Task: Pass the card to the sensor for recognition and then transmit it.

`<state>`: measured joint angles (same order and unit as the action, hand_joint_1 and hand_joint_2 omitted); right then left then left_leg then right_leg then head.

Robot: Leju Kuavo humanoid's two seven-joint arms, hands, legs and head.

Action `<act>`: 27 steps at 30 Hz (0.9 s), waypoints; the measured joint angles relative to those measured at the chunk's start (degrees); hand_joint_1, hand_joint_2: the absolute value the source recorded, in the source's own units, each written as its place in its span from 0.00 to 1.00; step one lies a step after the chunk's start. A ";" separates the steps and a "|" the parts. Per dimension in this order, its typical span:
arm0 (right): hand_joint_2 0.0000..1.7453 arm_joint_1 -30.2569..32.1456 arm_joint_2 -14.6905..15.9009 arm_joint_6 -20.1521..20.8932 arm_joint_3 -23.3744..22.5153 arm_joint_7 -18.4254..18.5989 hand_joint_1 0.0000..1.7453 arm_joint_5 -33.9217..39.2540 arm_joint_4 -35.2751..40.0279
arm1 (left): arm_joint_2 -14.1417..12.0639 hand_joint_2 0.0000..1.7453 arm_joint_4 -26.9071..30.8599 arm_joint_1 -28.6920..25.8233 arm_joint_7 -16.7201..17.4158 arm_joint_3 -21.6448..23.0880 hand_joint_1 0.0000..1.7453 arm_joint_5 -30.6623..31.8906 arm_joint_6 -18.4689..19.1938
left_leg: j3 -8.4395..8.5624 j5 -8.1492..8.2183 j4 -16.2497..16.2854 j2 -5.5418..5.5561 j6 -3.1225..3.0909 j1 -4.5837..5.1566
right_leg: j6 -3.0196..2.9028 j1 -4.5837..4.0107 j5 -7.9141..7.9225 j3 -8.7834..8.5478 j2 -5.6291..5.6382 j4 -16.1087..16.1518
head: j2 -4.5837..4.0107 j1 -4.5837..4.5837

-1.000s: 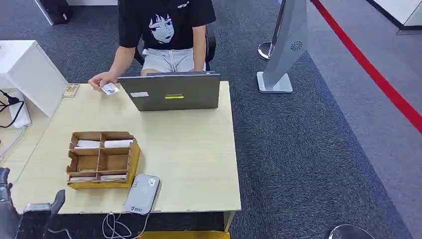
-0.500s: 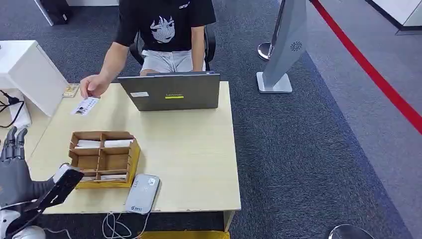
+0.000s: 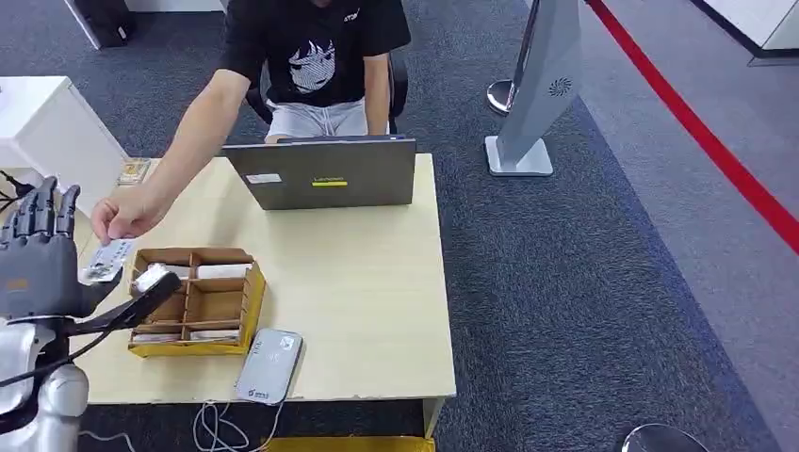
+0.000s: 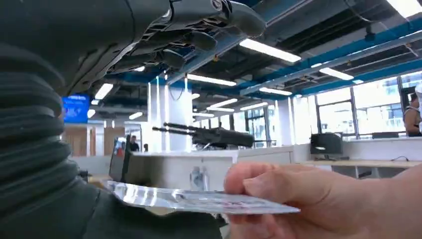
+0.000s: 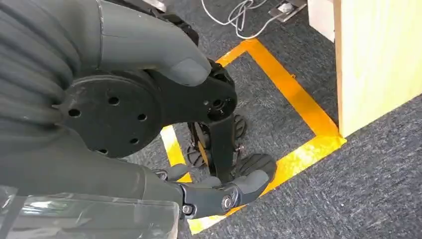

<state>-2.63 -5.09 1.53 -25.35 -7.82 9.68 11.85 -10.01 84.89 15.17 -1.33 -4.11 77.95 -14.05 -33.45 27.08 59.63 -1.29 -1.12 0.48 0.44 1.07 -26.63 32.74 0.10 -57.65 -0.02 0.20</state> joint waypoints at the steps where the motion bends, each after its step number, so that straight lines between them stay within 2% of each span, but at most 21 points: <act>1: 1.00 0.00 0.00 0.11 0.13 0.02 0.00 -0.26 0.00 | -0.69 1.00 -1.01 0.92 0.68 0.63 0.00 1.05 -0.22 | -0.02 -0.02 0.00 0.00 0.02 0.00 | -0.03 0.00 0.02 0.02 0.00 0.00 | 0.00 0.04; 3: 1.00 -0.05 -0.02 0.22 0.26 0.04 0.00 -0.85 0.00 | -2.03 1.00 -3.19 2.79 2.14 1.94 0.00 3.23 -0.53 | -0.04 -0.03 0.00 0.00 0.02 0.00 | -0.05 0.00 0.04 0.05 0.00 -0.01 | 0.00 0.02; 4: 1.00 -0.06 -0.11 0.28 0.26 0.04 0.00 -1.07 0.00 | -2.58 1.00 -4.40 3.78 2.84 2.45 0.15 4.35 -0.81 | -0.05 -0.06 0.00 0.00 0.04 0.00 | -0.05 0.00 0.05 0.06 0.00 -0.01 | 0.00 0.02; 5: 1.00 -0.08 -0.13 0.28 0.28 0.04 0.00 -1.25 0.00 | -3.30 1.00 -5.64 4.65 3.56 3.04 1.00 5.49 -1.03 | -0.07 -0.08 0.00 0.00 0.03 -0.01 | 0.00 -0.01 0.08 0.07 0.00 -0.02 | 0.00 0.04; 9: 1.00 -0.13 -0.26 0.24 0.28 0.13 0.00 -2.73 -0.02 | -4.30 1.00 -8.96 7.19 5.11 3.78 1.00 9.70 -1.53 | -0.16 -0.13 0.00 0.00 0.00 -0.01 | 0.02 -0.01 0.13 0.15 0.00 -0.02 | 0.00 0.02; 15: 1.00 -0.24 -0.31 -0.13 0.26 0.11 0.00 -3.72 -0.02 | -4.57 1.00 -11.38 8.18 5.13 3.78 1.00 9.90 -2.16 | -0.20 -0.13 0.00 -0.02 0.00 0.00 | 0.01 -0.01 0.17 0.19 0.01 -0.03 | 0.00 0.02; 27: 1.00 -0.28 -0.33 -0.37 0.28 0.20 0.00 -4.02 -0.02 | -4.57 1.00 -12.26 8.42 6.82 3.78 1.00 9.92 -2.43 | -0.22 -0.13 0.00 -0.03 0.00 0.00 | 0.01 -0.01 0.18 0.22 0.03 -0.02 | 0.00 0.04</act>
<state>-2.92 -5.42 1.16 -25.07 -7.63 5.66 11.82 -14.58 72.63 23.60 5.48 -0.33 87.86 -16.48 -33.67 26.95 59.63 -1.32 -1.12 0.48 0.44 1.06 -26.46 32.96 0.13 -57.67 -0.02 0.24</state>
